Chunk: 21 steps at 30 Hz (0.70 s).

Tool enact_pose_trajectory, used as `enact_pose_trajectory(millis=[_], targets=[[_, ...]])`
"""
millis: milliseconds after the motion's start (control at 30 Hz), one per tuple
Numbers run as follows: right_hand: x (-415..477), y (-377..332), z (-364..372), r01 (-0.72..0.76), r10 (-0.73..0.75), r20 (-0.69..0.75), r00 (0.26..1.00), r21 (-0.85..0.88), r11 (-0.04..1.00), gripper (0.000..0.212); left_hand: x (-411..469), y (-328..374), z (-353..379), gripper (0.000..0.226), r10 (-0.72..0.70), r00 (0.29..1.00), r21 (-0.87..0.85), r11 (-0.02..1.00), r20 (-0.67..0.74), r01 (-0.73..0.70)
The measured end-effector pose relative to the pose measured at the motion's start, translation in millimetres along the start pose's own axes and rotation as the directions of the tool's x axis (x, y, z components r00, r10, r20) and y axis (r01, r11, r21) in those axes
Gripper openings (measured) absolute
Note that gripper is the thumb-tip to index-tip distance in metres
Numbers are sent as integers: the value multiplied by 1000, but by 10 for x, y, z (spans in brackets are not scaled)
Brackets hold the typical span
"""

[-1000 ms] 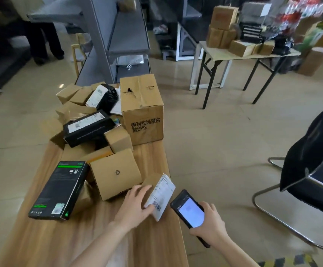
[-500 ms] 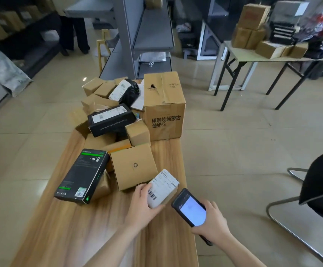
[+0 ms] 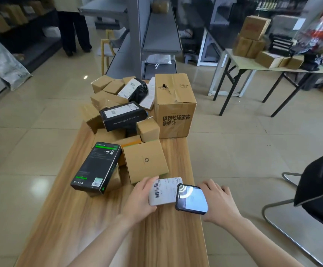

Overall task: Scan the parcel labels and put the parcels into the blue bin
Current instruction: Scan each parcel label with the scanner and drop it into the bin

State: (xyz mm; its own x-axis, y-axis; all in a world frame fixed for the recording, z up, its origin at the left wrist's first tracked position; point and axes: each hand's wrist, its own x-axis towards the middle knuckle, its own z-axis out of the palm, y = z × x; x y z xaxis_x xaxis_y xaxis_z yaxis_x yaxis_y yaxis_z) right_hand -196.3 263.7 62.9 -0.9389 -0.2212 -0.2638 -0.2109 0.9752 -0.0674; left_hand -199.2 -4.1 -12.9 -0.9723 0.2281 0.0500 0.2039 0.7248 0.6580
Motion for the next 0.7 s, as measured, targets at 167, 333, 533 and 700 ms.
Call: enact_pose_trajectory(millis=[167,333,533,700], targets=[[-107,-281,-59,-10,8,-26,1000,-63,998,75,-175,-124,-179,88,60,998,7,998,16,-60],[-317,-529,-76,-35,33,-45,998,-61,997,75,-358,-242,-287,92,86,996,12,996,35,-86],[-621,-840,-6,-67,65,-44,997,-30,997,74,-651,-395,-364,96,133,988,4,991,74,-133],[-867,-1121,111,-72,73,-48,996,20,997,80,-988,-495,-471,94,144,988,-1,990,50,-144]])
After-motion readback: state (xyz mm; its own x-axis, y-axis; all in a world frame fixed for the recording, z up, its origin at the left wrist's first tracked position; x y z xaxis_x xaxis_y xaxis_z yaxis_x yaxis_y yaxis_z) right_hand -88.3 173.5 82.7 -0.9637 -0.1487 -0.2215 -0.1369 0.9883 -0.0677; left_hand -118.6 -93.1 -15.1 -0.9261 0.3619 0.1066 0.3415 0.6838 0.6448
